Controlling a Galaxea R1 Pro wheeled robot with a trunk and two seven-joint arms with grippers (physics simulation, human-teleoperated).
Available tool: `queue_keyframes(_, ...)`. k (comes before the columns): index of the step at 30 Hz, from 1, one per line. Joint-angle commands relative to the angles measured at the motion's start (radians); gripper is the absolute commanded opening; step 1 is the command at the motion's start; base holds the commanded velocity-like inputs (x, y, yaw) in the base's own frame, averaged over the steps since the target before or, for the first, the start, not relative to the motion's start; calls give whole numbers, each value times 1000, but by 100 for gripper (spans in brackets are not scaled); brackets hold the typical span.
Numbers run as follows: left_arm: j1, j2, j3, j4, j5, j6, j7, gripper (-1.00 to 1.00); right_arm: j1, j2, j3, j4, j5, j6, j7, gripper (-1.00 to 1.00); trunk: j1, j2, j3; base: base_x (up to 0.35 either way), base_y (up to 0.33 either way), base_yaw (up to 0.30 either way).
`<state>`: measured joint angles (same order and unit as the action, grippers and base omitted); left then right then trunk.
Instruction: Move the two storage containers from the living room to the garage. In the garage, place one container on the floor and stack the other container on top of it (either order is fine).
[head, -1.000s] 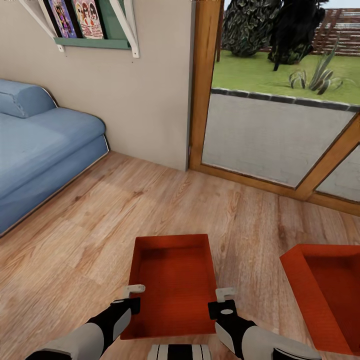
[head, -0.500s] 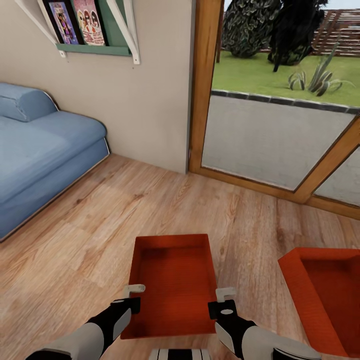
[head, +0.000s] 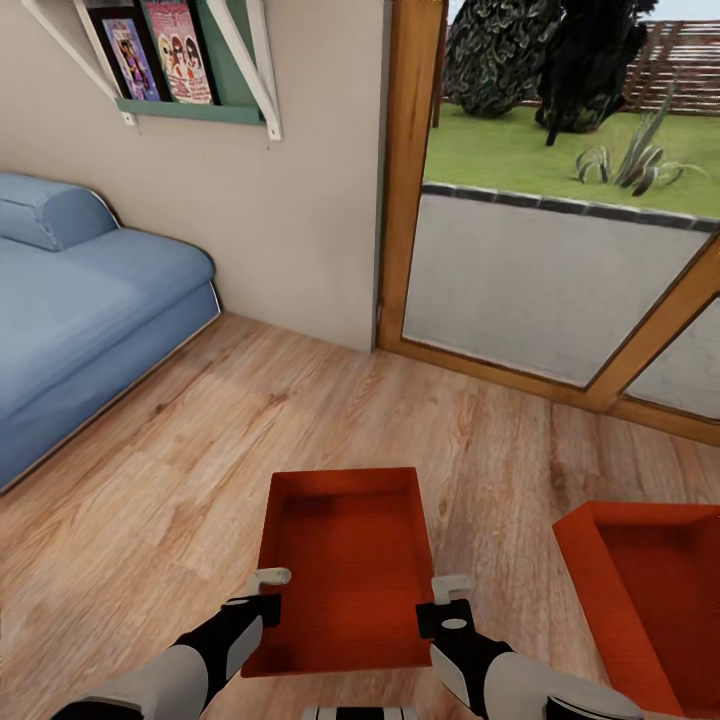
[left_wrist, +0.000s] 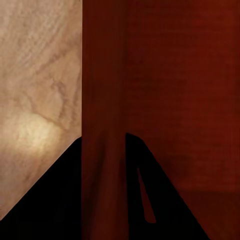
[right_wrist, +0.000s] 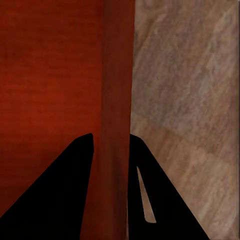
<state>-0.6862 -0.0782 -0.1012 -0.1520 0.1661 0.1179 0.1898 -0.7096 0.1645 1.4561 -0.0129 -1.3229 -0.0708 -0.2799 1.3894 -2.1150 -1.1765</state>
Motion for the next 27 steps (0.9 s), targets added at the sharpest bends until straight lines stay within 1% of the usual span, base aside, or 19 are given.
queue_keyframes(1, 1, 2, -14, 3, 12, 6, 11, -100, -1, -1, -7, 5, 1, -21, -7, -100, -4, 7, 3, 0, 0, 0)
queue_keyframes(27, 1, 4, -14, 3, 12, 6, 13, -100, -1, 0, -7, 5, 4, -27, -12, -100, -104, 189, 84, 0, 0, 0)
